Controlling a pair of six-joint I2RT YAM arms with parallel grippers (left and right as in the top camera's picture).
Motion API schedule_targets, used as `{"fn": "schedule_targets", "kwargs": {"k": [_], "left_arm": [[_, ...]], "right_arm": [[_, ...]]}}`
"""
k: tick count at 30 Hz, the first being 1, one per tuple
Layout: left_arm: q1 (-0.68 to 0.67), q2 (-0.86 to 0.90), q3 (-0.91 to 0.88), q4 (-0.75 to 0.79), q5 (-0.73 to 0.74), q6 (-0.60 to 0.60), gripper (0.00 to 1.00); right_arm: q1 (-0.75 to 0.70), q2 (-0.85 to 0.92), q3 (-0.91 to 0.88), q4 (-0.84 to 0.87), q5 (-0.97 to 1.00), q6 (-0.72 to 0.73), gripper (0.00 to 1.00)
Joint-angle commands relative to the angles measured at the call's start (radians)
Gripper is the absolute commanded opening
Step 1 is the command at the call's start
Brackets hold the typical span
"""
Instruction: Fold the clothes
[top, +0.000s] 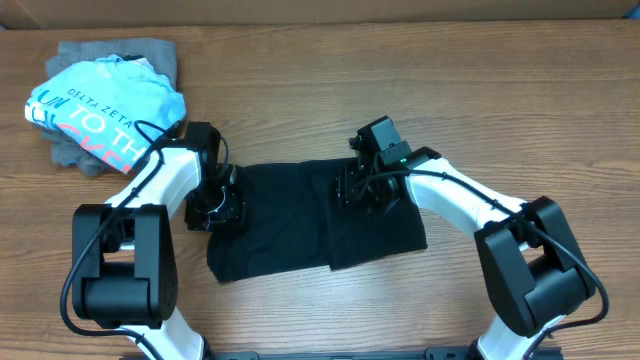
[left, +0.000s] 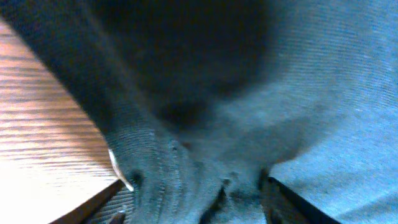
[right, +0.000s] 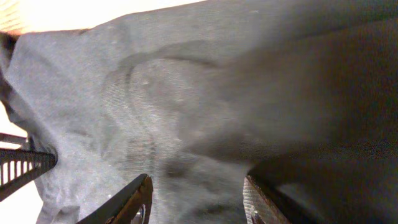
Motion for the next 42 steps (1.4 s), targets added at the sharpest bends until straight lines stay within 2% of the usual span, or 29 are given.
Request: {"fn": "schedule_targets", "kwargs": {"k": [1,6,12,15,19,22,29,32,35,41,42], "left_arm": [[-0.013,0.137,-0.066,0.104,0.244,0.114,0.73],[-0.012,0.134,-0.065,0.111,0.402,0.16,0.78],[-0.01,0.074,-0.065,0.093,0.473,0.159,0.84],[0.007,0.021,-0.065,0.064,0.455,0.134,0.88],[0.071,-0.003,-0.065,0.039,0.344,0.072,0.92],[0.113,-0.003,-0.068,0.04,0.305,0.073,0.98],[0.085,-0.003,-0.135,0.076,0.239,0.063,0.99],[0.049,-0.003,-0.22,0.168,0.197,-0.005,0.97],[0.026,-0.003,-0.29,0.26,0.195,-0.062,0.89],[0.022,-0.003,-0.36,0.33,0.218,-0.088,0.62],[0.022,-0.003,-0.361,0.33,0.235,-0.083,0.61]], "right_arm": [[-0.043,0.001,0.012,-0.018,-0.03,0.001,0.5],[-0.111,0.001,0.012,-0.096,-0.083,0.002,0.51],[-0.177,0.001,0.011,-0.17,-0.069,0.002,0.51],[-0.193,0.001,0.011,-0.182,-0.017,0.01,0.51],[-0.194,0.002,0.011,-0.193,0.005,0.009,0.55],[-0.194,0.001,0.011,-0.189,0.004,0.009,0.55],[-0.194,0.001,0.011,-0.185,0.004,0.009,0.56],[-0.194,0.002,0.011,-0.179,0.004,0.009,0.55],[-0.194,0.002,0.011,-0.172,0.004,0.009,0.56],[-0.194,0.001,0.011,-0.167,0.004,0.009,0.56],[-0.194,0.002,0.011,-0.167,0.004,0.009,0.56]]}}
